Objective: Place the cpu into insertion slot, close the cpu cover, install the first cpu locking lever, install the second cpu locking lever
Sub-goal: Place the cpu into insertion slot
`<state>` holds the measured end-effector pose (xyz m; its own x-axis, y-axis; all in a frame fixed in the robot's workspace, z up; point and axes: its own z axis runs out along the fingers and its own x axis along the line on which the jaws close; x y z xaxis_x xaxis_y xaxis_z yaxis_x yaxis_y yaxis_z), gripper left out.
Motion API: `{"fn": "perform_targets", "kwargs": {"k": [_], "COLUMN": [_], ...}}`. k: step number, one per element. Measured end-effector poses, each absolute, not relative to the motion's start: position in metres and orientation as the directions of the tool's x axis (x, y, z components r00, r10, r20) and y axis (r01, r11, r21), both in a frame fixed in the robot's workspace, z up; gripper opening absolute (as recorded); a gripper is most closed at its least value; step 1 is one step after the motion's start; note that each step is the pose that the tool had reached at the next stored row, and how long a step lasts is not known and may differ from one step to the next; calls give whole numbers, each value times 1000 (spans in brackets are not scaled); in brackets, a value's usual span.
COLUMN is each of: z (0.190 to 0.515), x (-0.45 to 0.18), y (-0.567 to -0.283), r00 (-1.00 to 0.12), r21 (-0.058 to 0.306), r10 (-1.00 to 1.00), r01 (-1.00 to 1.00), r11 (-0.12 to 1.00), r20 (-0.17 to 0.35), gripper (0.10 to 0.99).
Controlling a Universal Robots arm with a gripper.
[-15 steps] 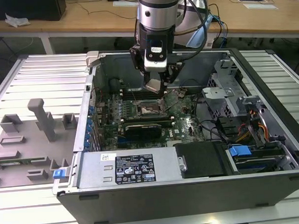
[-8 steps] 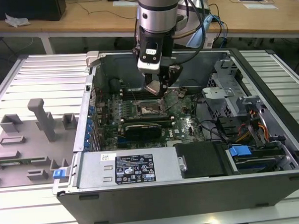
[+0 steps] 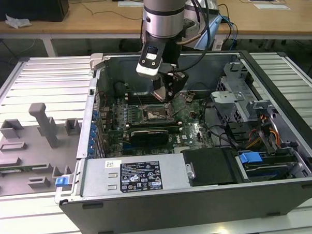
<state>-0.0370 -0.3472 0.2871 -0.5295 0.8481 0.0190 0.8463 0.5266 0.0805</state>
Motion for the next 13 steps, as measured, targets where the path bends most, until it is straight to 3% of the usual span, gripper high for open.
{"fn": "perform_targets", "kwargs": {"k": [3,13], "z": [284,271], "x": [-37,-37], "y": [-347,-347], "r00": [-502,-264], "r21": [80,80], "r10": [865,964], "r01": [863,962], "r11": [499,261], "r20": [19,19], "gripper": [541,541]}}
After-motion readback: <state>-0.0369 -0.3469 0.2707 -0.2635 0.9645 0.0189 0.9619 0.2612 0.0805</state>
